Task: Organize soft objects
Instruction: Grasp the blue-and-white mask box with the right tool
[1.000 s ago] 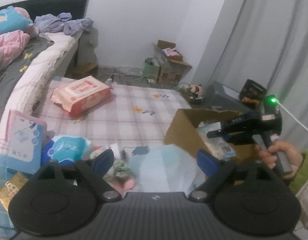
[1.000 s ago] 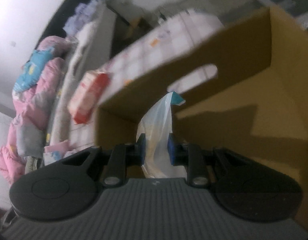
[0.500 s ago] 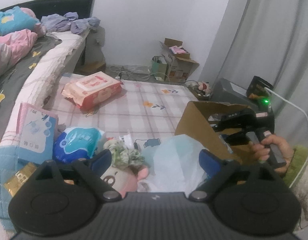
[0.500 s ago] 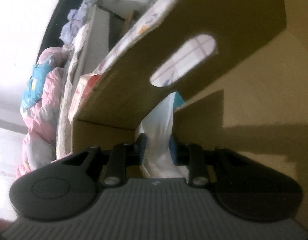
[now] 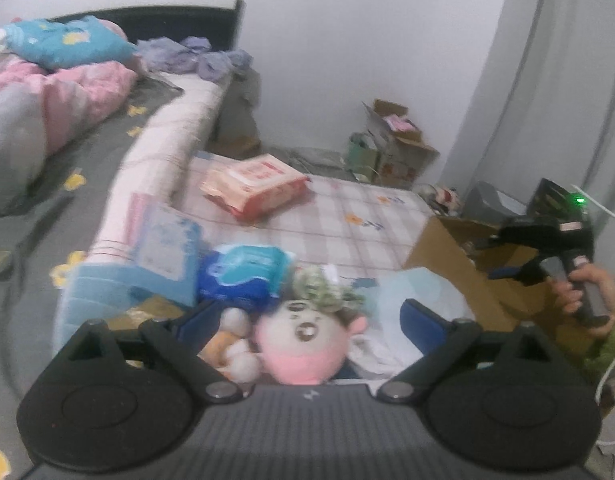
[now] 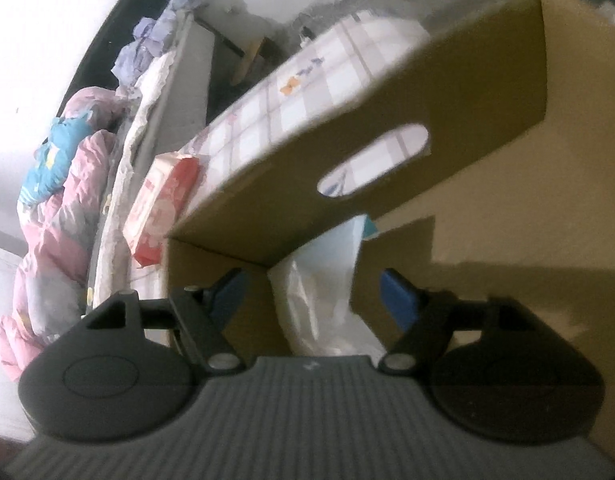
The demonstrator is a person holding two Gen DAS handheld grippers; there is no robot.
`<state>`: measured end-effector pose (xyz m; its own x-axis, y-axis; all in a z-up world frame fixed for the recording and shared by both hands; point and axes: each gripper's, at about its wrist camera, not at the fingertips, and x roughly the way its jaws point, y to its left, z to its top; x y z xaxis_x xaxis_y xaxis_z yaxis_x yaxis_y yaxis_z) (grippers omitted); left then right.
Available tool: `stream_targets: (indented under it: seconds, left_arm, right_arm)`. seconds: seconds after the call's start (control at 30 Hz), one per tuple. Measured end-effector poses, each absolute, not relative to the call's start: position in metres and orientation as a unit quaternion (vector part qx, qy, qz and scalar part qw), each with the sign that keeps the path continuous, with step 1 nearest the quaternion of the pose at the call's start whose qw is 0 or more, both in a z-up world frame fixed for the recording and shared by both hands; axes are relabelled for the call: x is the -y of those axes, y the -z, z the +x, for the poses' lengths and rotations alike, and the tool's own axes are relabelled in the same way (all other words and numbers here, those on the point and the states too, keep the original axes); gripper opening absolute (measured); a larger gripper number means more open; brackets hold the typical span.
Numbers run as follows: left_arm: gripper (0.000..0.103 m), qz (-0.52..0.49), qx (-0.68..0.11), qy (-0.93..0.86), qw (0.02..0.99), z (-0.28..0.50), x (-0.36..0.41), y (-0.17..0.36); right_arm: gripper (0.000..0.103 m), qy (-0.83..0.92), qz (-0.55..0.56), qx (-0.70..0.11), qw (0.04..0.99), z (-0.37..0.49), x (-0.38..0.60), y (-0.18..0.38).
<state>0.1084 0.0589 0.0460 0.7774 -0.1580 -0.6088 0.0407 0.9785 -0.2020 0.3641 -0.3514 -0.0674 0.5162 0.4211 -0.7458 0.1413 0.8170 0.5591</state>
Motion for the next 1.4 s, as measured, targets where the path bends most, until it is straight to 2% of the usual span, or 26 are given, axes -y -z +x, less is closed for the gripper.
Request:
stream_targets:
  seconds: [0.33,0.63,0.73,0.83,0.9,0.97,1.07,1.23,1.4]
  left_arm:
    - [0.098,-0.071,-0.283,0.010,0.956,0.081,-0.095,-0.054]
    - [0.097,-0.033,-0.275,-0.014,0.961,0.109,-0.119,-0.056]
    - [0.092,-0.006,-0.292,-0.016,0.956,0.131,-0.125,-0.050]
    - [0.082,0.007,-0.317,-0.011,0.948,0.154,-0.129,-0.038]
    - [0.070,0.007,-0.338,-0.012,0.941,0.171,-0.134,-0.028]
    - [0.063,0.004,-0.359,-0.014,0.933,0.184,-0.138,-0.018]
    - [0.063,0.001,-0.377,-0.013,0.926,0.199,-0.143,-0.006]
    - [0.063,-0.002,-0.400,-0.010,0.916,0.217,-0.147,0.010]
    - [0.064,0.000,-0.414,-0.007,0.910,0.228,-0.148,0.019]
  right_arm:
    - [0.075,-0.138,0.203,-0.427,0.870,0.307,0.319,-0.028]
    - [0.075,-0.294,0.218,-0.441,0.820,0.304,0.193,-0.058]
    - [0.075,-0.338,0.231,-0.458,0.789,0.316,0.142,-0.050]
    - [0.073,-0.362,0.234,-0.480,0.764,0.335,0.092,-0.033]
    - [0.067,-0.364,0.237,-0.503,0.748,0.351,0.063,-0.015]
    - [0.061,-0.357,0.237,-0.525,0.735,0.366,0.036,0.004]
    - [0.058,-0.345,0.237,-0.551,0.722,0.387,0.007,0.035]
    - [0.059,-0.326,0.240,-0.589,0.699,0.407,-0.016,0.072]
    - [0.060,-0.329,0.229,-0.601,0.692,0.413,-0.034,0.082]
